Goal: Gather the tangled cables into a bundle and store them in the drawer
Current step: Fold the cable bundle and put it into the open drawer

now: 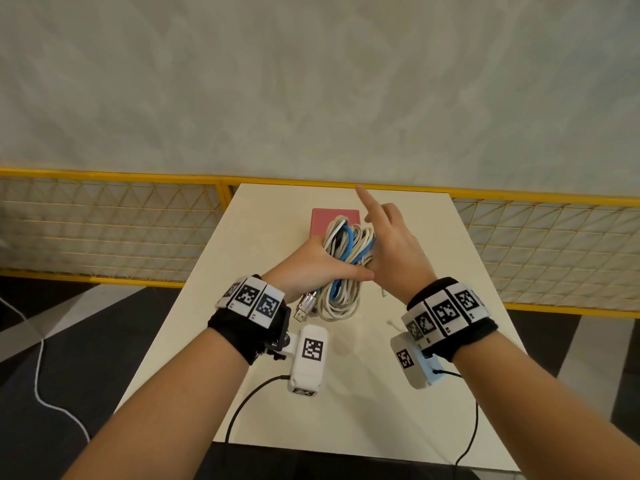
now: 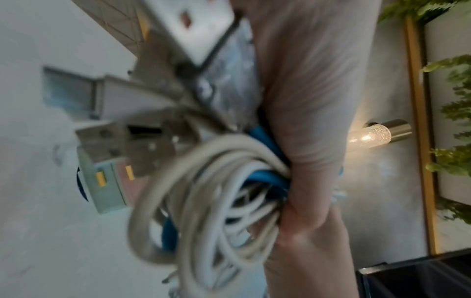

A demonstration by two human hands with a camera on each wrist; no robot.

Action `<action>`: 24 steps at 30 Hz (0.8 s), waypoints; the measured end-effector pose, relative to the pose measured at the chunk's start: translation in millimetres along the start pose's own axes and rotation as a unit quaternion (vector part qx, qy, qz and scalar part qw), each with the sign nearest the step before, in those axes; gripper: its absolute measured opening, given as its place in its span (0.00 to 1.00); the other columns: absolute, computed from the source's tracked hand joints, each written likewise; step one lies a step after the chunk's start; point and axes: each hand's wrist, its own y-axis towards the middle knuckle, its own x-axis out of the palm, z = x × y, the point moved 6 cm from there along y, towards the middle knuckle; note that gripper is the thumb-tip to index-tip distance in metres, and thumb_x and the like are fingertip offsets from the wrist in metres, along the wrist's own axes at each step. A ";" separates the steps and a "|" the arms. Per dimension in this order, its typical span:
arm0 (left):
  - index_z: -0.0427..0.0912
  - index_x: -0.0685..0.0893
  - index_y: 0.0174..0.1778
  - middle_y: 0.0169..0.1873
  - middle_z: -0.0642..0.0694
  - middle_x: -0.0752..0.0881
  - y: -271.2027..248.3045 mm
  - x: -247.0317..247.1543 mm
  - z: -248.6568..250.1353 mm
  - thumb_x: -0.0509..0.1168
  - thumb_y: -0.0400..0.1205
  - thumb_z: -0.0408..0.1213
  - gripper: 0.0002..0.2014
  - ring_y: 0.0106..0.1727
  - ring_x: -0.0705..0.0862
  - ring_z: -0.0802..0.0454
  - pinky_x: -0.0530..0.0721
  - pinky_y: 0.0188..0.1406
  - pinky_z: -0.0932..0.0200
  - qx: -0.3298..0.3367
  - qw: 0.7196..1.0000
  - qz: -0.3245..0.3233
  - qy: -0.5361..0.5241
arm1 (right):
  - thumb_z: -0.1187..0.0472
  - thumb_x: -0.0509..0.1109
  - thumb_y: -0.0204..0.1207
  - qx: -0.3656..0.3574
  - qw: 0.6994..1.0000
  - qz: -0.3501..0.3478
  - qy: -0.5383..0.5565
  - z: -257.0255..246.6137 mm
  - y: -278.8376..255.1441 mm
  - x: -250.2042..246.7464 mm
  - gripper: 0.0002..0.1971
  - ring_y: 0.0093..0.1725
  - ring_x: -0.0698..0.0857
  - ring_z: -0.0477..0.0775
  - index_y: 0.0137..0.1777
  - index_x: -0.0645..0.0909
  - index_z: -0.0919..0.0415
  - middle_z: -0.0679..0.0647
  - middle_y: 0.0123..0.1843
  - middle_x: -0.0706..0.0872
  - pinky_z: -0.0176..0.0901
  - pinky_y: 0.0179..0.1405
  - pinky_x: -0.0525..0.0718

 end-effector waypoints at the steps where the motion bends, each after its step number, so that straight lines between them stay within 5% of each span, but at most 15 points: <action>1: 0.45 0.89 0.47 0.36 0.50 0.91 -0.9 -1.6 0.7 0.78 0.72 0.33 0.10 0.39 0.90 0.58 0.85 0.39 0.65 0.004 1.000 0.013 0.013 | 0.64 0.79 0.64 0.015 0.999 0.019 0.042 5.5 -1.4 -0.9 0.53 0.45 0.80 0.49 0.83 0.49 0.47 0.52 0.59 0.72 0.44 0.42 0.85; 4: 0.42 0.88 0.38 0.26 0.52 0.86 -3.6 -12.2 -1.2 0.76 0.73 0.31 0.04 0.29 0.85 0.61 0.81 0.32 0.68 0.009 0.998 0.065 0.000 | 0.59 0.80 0.66 0.107 0.980 0.026 0.165 29.4 -5.7 -2.8 0.46 0.42 0.82 0.39 0.80 0.57 0.45 0.47 0.51 0.79 0.32 0.41 0.83; 7: 0.42 0.87 0.37 0.24 0.53 0.86 -5.8 -19.5 -5.6 0.75 0.73 0.32 0.03 0.28 0.85 0.59 0.81 0.29 0.68 -0.004 0.996 0.082 -0.048 | 0.59 0.66 0.80 0.127 0.979 -0.106 0.119 37.2 -10.1 6.7 0.06 0.30 0.82 0.37 0.55 0.81 0.54 0.49 0.35 0.85 0.40 0.35 0.78; 10: 0.40 0.89 0.40 0.29 0.49 0.88 -6.3 -17.5 -8.1 0.75 0.74 0.32 0.02 0.33 0.87 0.54 0.85 0.36 0.62 -0.007 0.993 0.084 -0.078 | 0.61 0.57 0.84 0.163 0.959 -0.143 0.185 38.4 -13.9 14.6 0.14 0.23 0.78 0.47 0.37 0.77 0.57 0.48 0.28 0.77 0.52 0.29 0.82; 13: 0.41 0.89 0.43 0.32 0.51 0.90 -5.8 -10.1 -9.5 0.75 0.75 0.33 0.03 0.35 0.88 0.58 0.84 0.36 0.67 0.011 0.990 0.103 -0.095 | 0.63 0.55 0.83 0.248 0.896 -0.090 0.358 35.7 -15.4 18.4 0.15 0.21 0.65 0.47 0.33 0.70 0.56 0.50 0.27 0.66 0.42 0.21 0.69; 16: 0.42 0.89 0.45 0.34 0.50 0.90 -5.4 -5.6 -9.3 0.75 0.76 0.33 0.04 0.36 0.89 0.60 0.84 0.36 0.69 0.042 0.985 0.144 -0.089 | 0.63 0.52 0.82 0.289 0.844 -0.067 0.448 27.6 -17.4 28.7 0.13 0.21 0.64 0.47 0.37 0.73 0.58 0.50 0.27 0.66 0.38 0.22 0.64; 20: 0.43 0.89 0.52 0.44 0.47 0.92 -3.7 -0.4 -7.0 0.76 0.75 0.33 0.10 0.45 0.90 0.56 0.88 0.46 0.62 0.077 0.980 0.169 -0.071 | 0.60 0.50 0.83 0.289 0.819 -0.054 0.492 15.4 -17.0 32.9 0.16 0.34 0.82 0.51 0.49 0.80 0.63 0.56 0.38 0.83 0.44 0.32 0.80; 24: 0.56 0.85 0.49 0.45 0.54 0.90 -2.9 4.6 -4.7 0.79 0.72 0.35 0.15 0.47 0.90 0.62 0.87 0.48 0.66 0.087 0.980 0.162 -0.074 | 0.59 0.47 0.83 0.287 0.767 -0.054 0.571 1.9 -12.5 34.6 0.20 0.42 0.84 0.52 0.55 0.81 0.66 0.59 0.45 0.86 0.42 0.41 0.82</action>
